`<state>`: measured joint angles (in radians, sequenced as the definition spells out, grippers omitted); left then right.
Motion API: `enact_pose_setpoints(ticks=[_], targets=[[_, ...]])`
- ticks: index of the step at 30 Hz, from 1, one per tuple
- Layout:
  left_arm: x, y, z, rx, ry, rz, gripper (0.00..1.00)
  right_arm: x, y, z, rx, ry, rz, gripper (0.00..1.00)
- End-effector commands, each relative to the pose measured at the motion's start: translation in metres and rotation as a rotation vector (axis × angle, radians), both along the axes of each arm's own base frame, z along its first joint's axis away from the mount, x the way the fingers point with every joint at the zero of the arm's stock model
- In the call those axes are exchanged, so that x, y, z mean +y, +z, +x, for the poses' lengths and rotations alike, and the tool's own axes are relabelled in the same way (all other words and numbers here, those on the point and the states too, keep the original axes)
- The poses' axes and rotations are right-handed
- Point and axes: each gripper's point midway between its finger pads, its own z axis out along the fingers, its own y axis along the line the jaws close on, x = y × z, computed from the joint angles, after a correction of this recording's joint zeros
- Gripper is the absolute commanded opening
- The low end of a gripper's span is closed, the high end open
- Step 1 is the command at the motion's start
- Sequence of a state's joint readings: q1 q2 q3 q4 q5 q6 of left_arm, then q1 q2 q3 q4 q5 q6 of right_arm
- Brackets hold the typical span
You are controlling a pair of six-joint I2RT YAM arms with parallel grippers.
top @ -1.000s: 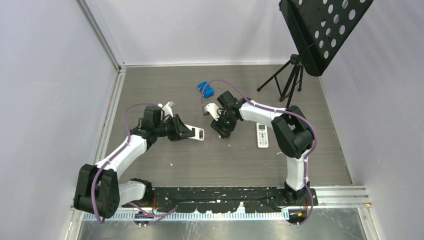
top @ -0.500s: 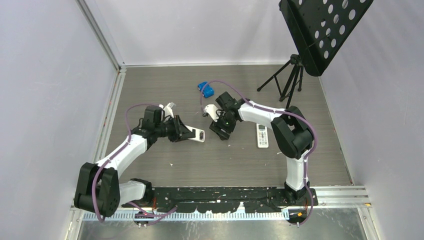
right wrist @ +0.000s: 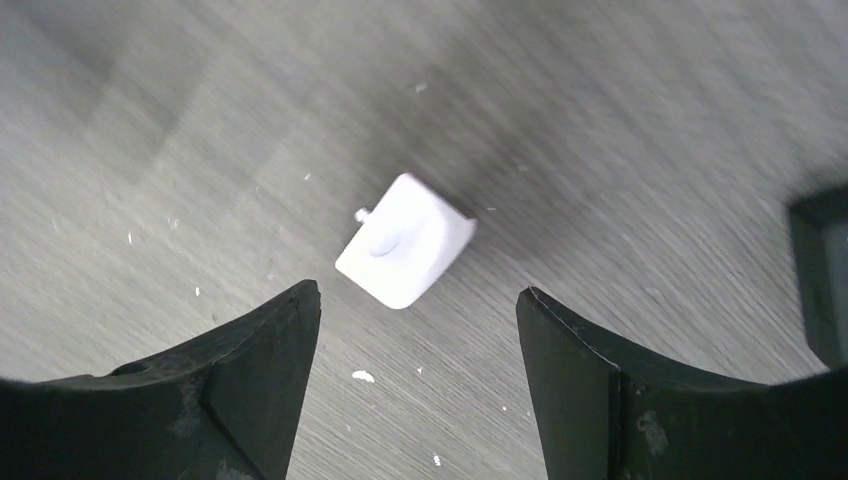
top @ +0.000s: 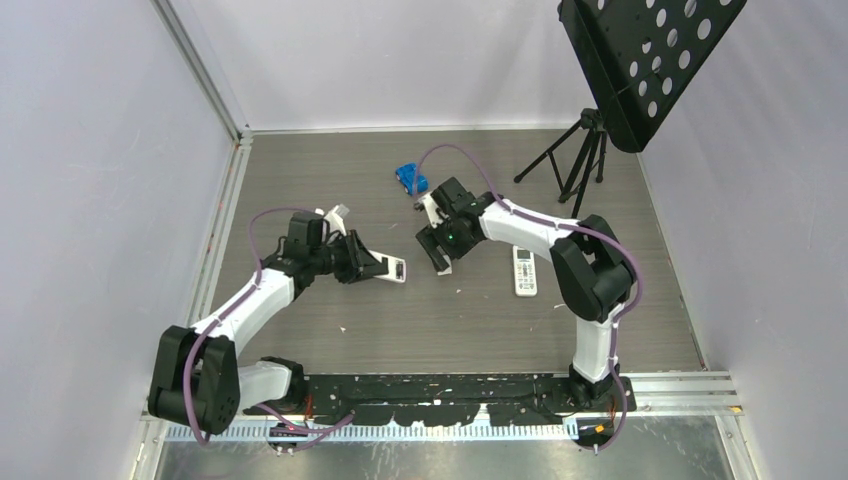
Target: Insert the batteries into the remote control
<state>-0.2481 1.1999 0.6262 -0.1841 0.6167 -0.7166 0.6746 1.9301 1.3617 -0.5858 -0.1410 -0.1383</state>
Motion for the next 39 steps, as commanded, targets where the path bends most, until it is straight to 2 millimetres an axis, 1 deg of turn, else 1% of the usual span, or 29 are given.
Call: enact_pose_setpoints(ticks=[1,3,4,5,7,8,10,12,14,17,20,26,28,31,35,38,39], targets=[[0.001,0.014,0.014,-0.098,0.014,0.003,0.00,-0.007,0.043,0.039,-0.127,-0.470,0.076,0.76],[0.000,0.010,0.017,-0.098,0.018,-0.008,0.00,-0.017,0.040,0.046,-0.137,-0.629,0.060,0.76],[-0.001,0.008,0.019,-0.099,0.022,-0.015,0.00,-0.019,0.037,0.049,-0.136,-0.688,0.059,0.75],[-0.003,0.007,0.022,-0.107,0.024,-0.028,0.00,-0.021,0.033,0.054,-0.141,-0.748,0.056,0.72],[-0.007,0.003,0.025,-0.101,0.022,-0.052,0.00,-0.023,0.026,0.063,-0.156,-0.827,0.033,0.61],[-0.008,0.001,0.026,-0.092,0.019,-0.058,0.00,-0.022,0.021,0.069,-0.163,-0.846,0.027,0.55],[-0.010,-0.003,0.028,-0.082,0.019,-0.063,0.00,-0.017,0.012,0.077,-0.166,-0.851,0.010,0.49],[-0.010,-0.006,0.029,-0.075,0.019,-0.064,0.00,-0.014,0.004,0.081,-0.172,-0.843,-0.012,0.46],[-0.010,-0.007,0.029,-0.076,0.018,-0.065,0.00,-0.011,0.000,0.079,-0.166,-0.814,-0.017,0.46],[-0.010,-0.008,0.029,-0.079,0.021,-0.061,0.00,-0.008,-0.006,0.071,-0.149,-0.762,-0.033,0.47],[-0.010,-0.008,0.030,-0.079,0.018,-0.061,0.00,-0.011,-0.009,0.059,-0.123,-0.716,-0.072,0.47],[-0.011,-0.008,0.031,-0.082,0.007,-0.063,0.00,-0.024,-0.004,0.030,-0.086,-0.638,-0.127,0.47],[-0.012,-0.007,0.032,-0.083,0.000,-0.066,0.00,-0.025,-0.003,0.021,-0.068,-0.612,-0.122,0.47],[-0.013,-0.006,0.032,-0.085,-0.004,-0.068,0.00,-0.020,0.000,0.006,-0.030,-0.548,-0.104,0.47],[-0.014,-0.004,0.032,-0.088,-0.010,-0.071,0.00,0.000,0.001,-0.015,0.015,-0.400,-0.027,0.47],[-0.014,-0.004,0.031,-0.088,-0.013,-0.069,0.00,0.006,0.001,-0.023,-0.004,-0.347,-0.023,0.48],[-0.013,-0.004,0.031,-0.086,-0.011,-0.067,0.00,0.003,0.002,-0.019,-0.027,-0.376,-0.036,0.48]])
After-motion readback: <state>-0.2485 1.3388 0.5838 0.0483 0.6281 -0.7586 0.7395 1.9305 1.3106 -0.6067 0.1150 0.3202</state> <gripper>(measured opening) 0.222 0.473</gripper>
